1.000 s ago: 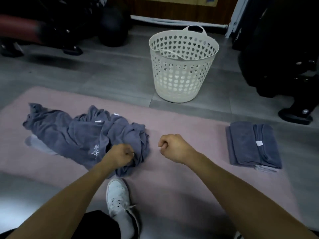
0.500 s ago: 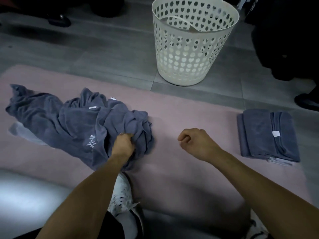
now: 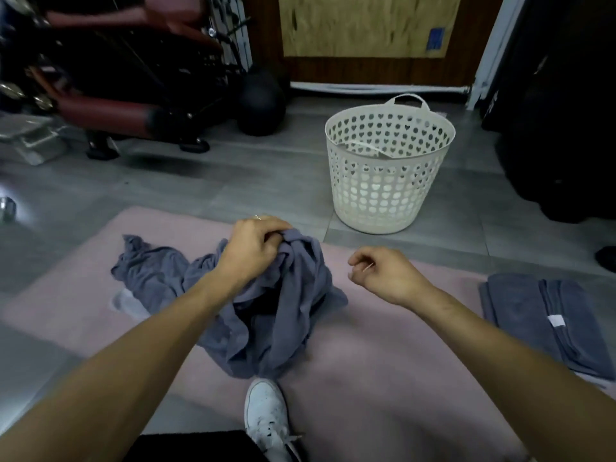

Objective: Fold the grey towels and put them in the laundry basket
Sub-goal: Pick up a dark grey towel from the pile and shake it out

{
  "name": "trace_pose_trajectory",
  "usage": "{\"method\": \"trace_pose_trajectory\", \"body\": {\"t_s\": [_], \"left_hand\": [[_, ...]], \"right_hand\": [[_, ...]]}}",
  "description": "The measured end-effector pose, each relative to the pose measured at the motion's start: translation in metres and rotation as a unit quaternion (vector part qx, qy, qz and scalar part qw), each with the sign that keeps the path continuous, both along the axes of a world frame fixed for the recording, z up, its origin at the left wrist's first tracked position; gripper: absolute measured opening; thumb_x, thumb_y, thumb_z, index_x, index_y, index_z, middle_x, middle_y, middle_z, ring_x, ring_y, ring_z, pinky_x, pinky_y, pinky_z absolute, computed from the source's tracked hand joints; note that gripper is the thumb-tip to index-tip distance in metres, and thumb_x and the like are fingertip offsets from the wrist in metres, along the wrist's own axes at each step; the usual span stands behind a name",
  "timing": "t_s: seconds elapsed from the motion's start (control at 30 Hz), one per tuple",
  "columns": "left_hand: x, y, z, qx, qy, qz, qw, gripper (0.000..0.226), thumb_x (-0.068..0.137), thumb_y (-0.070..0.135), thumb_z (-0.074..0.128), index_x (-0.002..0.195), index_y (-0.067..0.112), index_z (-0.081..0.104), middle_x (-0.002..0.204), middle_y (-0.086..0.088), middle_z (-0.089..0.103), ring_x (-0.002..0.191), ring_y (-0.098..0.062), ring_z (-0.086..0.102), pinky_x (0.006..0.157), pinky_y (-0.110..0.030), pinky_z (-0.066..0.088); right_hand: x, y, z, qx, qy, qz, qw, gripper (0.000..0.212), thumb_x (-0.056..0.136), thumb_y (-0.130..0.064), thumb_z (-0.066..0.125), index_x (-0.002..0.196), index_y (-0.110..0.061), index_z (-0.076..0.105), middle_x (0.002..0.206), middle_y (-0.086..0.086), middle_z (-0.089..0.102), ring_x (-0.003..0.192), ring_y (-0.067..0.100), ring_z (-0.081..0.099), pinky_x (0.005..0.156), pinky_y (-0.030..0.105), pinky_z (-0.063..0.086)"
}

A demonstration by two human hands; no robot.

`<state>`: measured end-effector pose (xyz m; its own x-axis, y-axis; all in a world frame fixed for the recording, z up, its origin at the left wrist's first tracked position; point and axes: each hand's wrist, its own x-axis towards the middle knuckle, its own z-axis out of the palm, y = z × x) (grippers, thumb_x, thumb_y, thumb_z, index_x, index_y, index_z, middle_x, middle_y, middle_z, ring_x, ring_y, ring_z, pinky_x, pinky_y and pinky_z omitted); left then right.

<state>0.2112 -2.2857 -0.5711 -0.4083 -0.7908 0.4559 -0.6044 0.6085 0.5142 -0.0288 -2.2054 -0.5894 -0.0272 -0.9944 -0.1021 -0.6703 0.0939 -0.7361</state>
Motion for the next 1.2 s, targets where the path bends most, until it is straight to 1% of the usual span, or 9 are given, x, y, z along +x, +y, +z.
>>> {"method": "trace_pose_trajectory", "body": {"t_s": [0.13, 0.23, 0.37, 0.53, 0.73, 0.87, 0.93, 1.03, 1.2], "left_hand": [[-0.021, 0.034, 0.033, 0.065, 0.118, 0.011, 0.991, 0.031, 0.084, -0.008, 0.058, 0.09, 0.017, 0.076, 0.088, 0.018, 0.067, 0.085, 0.01, 0.062, 0.08, -0.008, 0.046], [-0.036, 0.053, 0.042, 0.094, 0.165, -0.029, 0.981, 0.032, 0.086, -0.008, 0.058, 0.09, 0.019, 0.073, 0.091, 0.013, 0.068, 0.084, 0.006, 0.063, 0.078, -0.009, 0.047], [-0.056, 0.057, 0.035, 0.121, 0.159, -0.019, 0.98, 0.022, 0.086, -0.003, 0.063, 0.092, 0.014, 0.075, 0.089, 0.006, 0.071, 0.08, -0.003, 0.064, 0.075, -0.012, 0.049], [-0.089, 0.046, 0.011, 0.166, 0.017, -0.032, 0.985, 0.022, 0.081, 0.007, 0.07, 0.095, 0.024, 0.066, 0.087, 0.006, 0.069, 0.076, -0.013, 0.065, 0.072, -0.023, 0.051], [-0.156, 0.054, 0.001, 0.197, -0.161, -0.144, 0.956, 0.056, 0.069, 0.017, 0.081, 0.119, 0.028, 0.057, 0.085, 0.004, 0.061, 0.079, -0.015, 0.058, 0.067, -0.021, 0.04], [-0.206, 0.07, -0.006, 0.166, -0.221, -0.197, 0.941, 0.022, 0.076, 0.014, 0.068, 0.097, 0.019, 0.065, 0.092, -0.005, 0.069, 0.088, -0.02, 0.063, 0.067, -0.022, 0.036], [-0.229, 0.073, -0.006, 0.183, -0.18, -0.182, 0.949, 0.019, 0.079, 0.009, 0.056, 0.094, 0.008, 0.069, 0.097, -0.011, 0.072, 0.093, -0.022, 0.066, 0.069, -0.026, 0.04], [-0.258, 0.078, 0.011, 0.212, 0.025, -0.156, 0.964, 0.026, 0.074, 0.018, 0.048, 0.086, 0.005, 0.067, 0.087, -0.012, 0.071, 0.083, -0.013, 0.06, 0.071, -0.029, 0.045], [-0.275, 0.101, 0.044, 0.293, 0.184, -0.158, 0.925, 0.017, 0.086, -0.002, 0.043, 0.087, -0.004, 0.06, 0.073, -0.005, 0.053, 0.067, -0.008, 0.046, 0.06, -0.026, 0.038]], "right_hand": [[0.003, 0.012, 0.022, 0.003, -0.022, 0.045, 0.999, 0.07, 0.075, -0.043, 0.078, 0.136, -0.033, 0.047, 0.124, -0.019, 0.049, 0.104, 0.009, 0.056, 0.087, 0.026, 0.047], [-0.002, 0.023, 0.024, -0.048, 0.011, 0.047, 0.998, 0.012, 0.083, -0.024, 0.069, 0.092, -0.03, 0.064, 0.096, -0.012, 0.065, 0.086, 0.007, 0.059, 0.08, 0.032, 0.05], [-0.03, 0.04, 0.034, -0.114, -0.053, -0.046, 0.991, 0.021, 0.088, -0.004, 0.052, 0.078, -0.021, 0.057, 0.073, -0.009, 0.06, 0.07, 0.01, 0.055, 0.061, 0.015, 0.044], [-0.068, 0.057, 0.05, -0.167, -0.141, -0.094, 0.971, 0.036, 0.092, 0.003, 0.045, 0.084, -0.028, 0.063, 0.08, -0.01, 0.064, 0.068, -0.003, 0.056, 0.057, 0.009, 0.043], [-0.104, 0.087, 0.056, -0.184, -0.098, -0.049, 0.977, 0.039, 0.084, 0.015, 0.039, 0.096, -0.012, 0.066, 0.094, 0.0, 0.068, 0.085, -0.004, 0.059, 0.078, 0.008, 0.043], [-0.131, 0.107, 0.057, -0.192, -0.069, -0.052, 0.978, 0.042, 0.081, 0.016, 0.041, 0.096, -0.016, 0.064, 0.092, -0.009, 0.067, 0.087, -0.008, 0.058, 0.081, 0.007, 0.041], [-0.144, 0.118, 0.061, -0.214, -0.068, -0.084, 0.971, 0.042, 0.08, 0.016, 0.043, 0.097, -0.015, 0.064, 0.092, -0.012, 0.066, 0.087, -0.01, 0.058, 0.082, 0.008, 0.041], [-0.173, 0.134, 0.059, -0.217, -0.059, -0.186, 0.956, 0.026, 0.086, 0.005, 0.051, 0.1, -0.01, 0.065, 0.095, 0.0, 0.068, 0.09, 0.01, 0.062, 0.08, 0.021, 0.047], [-0.202, 0.156, 0.05, -0.149, -0.048, -0.251, 0.955, 0.01, 0.089, -0.022, 0.066, 0.09, -0.012, 0.066, 0.086, 0.007, 0.069, 0.077, 0.016, 0.061, 0.073, 0.037, 0.051]]}}
